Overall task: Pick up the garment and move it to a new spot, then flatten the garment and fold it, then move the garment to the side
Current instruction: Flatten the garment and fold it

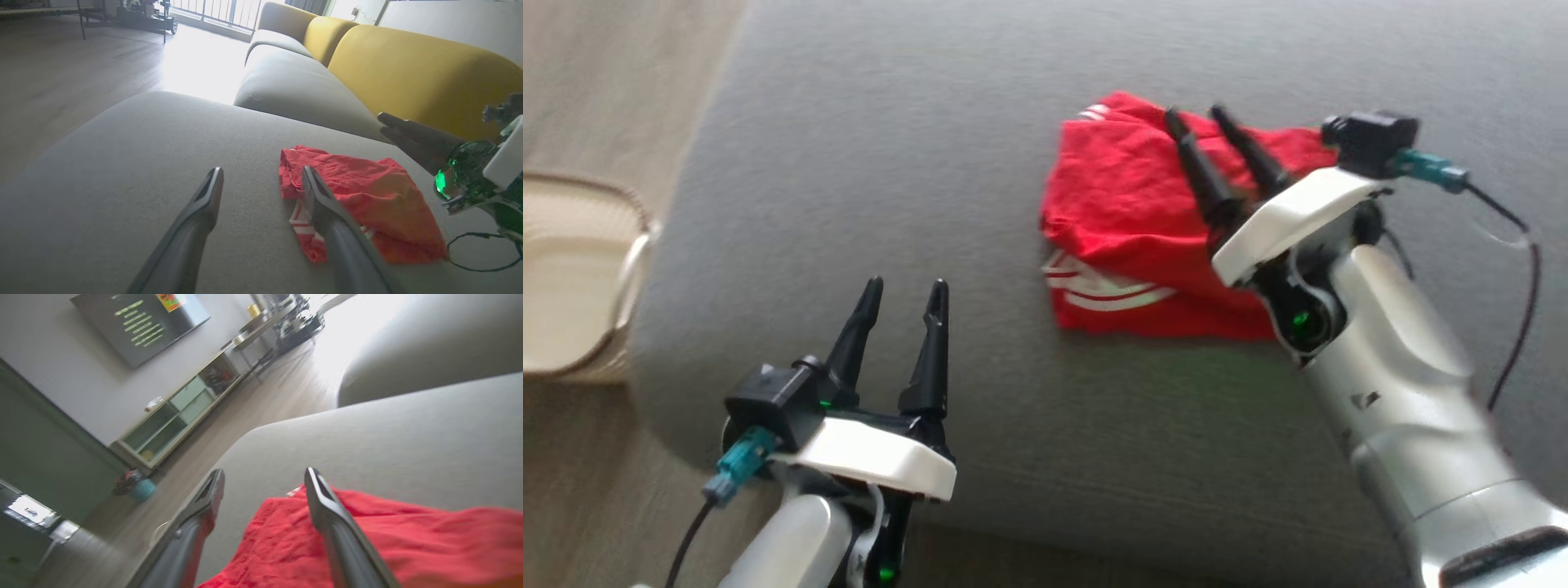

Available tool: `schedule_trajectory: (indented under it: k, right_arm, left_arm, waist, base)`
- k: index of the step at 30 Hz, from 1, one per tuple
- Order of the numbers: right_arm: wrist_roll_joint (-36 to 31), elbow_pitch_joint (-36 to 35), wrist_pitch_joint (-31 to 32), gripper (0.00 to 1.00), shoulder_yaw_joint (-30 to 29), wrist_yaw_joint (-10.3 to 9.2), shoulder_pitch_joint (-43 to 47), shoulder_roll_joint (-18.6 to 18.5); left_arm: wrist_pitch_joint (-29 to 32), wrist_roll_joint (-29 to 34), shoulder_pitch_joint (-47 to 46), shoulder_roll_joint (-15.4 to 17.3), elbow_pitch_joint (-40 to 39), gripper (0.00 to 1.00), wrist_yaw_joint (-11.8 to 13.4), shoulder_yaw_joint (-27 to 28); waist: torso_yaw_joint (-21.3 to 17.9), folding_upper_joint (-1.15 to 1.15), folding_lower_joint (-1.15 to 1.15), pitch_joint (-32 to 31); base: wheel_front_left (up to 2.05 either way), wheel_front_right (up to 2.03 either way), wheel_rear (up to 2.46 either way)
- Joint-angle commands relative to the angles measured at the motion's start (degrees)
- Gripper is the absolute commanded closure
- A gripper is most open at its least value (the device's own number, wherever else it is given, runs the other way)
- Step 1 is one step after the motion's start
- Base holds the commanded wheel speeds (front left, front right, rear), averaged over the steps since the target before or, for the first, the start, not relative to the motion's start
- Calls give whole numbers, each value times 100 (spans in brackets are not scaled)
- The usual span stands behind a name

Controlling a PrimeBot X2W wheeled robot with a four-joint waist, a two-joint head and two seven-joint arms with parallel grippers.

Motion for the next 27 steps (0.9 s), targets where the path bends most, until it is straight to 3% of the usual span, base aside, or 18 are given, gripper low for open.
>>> schedule_trajectory:
  k: [1,9,18,27]
  right_arm:
    - [-333,-277,-163,0,-137,-1,-117,103]
    - [-1228,-759,-269,0,-972,-1,560,103]
    - [-2169,-1910,-651,0,-1533,-1,1934,103]
    - [-3073,-3251,-830,0,-1803,-1,3263,103]
  left_arm:
    - [-64,39,-115,122,-232,0,57,286]
    - [-56,44,-122,200,-236,0,134,398]
    - [-66,131,110,169,-139,0,279,604]
    - [-70,851,713,-228,-332,0,229,1262]
  waist:
    - [-378,0,0,14]
    - [-880,0,0,-124]
    - [-1189,0,0,-527]
    - [-1223,0,0,-955]
  base:
    - [0,0,0]
    - [0,0,0]
    - [0,0,0]
    - [0,0,0]
